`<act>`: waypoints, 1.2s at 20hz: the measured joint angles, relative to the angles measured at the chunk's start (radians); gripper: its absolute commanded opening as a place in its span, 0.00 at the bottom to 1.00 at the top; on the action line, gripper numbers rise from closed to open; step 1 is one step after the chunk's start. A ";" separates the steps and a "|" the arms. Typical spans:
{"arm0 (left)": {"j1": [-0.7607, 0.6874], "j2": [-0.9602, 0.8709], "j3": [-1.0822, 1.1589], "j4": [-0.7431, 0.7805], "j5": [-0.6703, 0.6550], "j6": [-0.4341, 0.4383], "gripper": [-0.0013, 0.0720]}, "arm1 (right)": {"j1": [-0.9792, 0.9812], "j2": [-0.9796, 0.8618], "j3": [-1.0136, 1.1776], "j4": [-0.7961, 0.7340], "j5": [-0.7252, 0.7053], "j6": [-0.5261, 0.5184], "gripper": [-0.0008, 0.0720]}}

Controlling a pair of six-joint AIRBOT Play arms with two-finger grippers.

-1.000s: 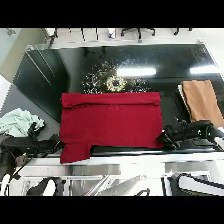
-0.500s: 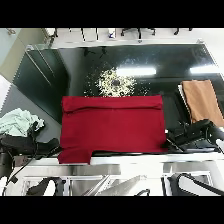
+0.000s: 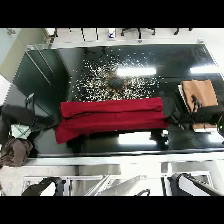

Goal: Fold the shirts.

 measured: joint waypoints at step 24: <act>-0.108 -0.793 0.898 0.008 0.145 -0.027 0.97 | 0.070 -0.508 0.478 -0.071 0.088 -0.088 0.89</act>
